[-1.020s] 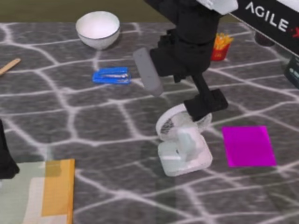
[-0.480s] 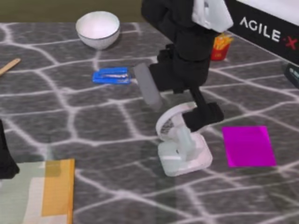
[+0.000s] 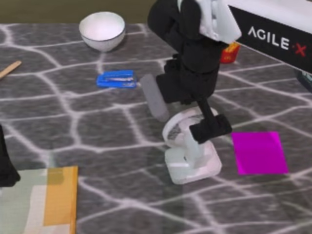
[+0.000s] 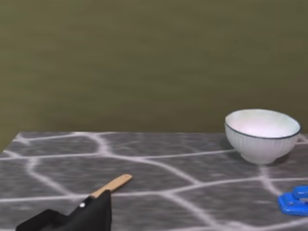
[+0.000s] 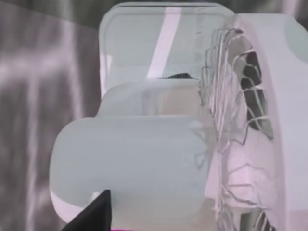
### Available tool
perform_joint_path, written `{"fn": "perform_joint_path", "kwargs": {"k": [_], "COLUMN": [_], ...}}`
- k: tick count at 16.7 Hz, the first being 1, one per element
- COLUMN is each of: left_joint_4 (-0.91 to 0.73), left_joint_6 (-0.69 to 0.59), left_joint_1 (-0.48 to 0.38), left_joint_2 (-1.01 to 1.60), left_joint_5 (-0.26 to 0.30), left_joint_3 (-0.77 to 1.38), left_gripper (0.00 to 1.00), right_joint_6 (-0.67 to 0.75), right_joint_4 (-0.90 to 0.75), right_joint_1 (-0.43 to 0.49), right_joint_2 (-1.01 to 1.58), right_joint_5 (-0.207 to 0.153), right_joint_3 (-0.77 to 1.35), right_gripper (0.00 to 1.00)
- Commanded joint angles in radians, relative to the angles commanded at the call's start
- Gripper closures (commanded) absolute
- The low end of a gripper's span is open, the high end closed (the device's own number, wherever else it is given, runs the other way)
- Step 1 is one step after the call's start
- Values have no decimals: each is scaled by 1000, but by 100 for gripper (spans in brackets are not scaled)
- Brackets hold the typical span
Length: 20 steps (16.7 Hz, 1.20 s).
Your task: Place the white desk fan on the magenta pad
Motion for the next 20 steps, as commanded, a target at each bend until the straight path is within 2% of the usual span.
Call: {"fn": "perform_joint_path", "kwargs": {"k": [12, 20], "left_joint_4": [0, 0], "left_joint_6": [0, 0], "left_joint_1": [0, 0], "left_joint_2": [0, 0], "left_joint_5": [0, 0], "left_joint_3": [0, 0], "left_gripper": [0, 0], "right_joint_6": [0, 0], "right_joint_4": [0, 0], "right_joint_1": [0, 0], "right_joint_2": [0, 0], "right_joint_5": [0, 0], "right_joint_3": [0, 0], "right_gripper": [98, 100]}}
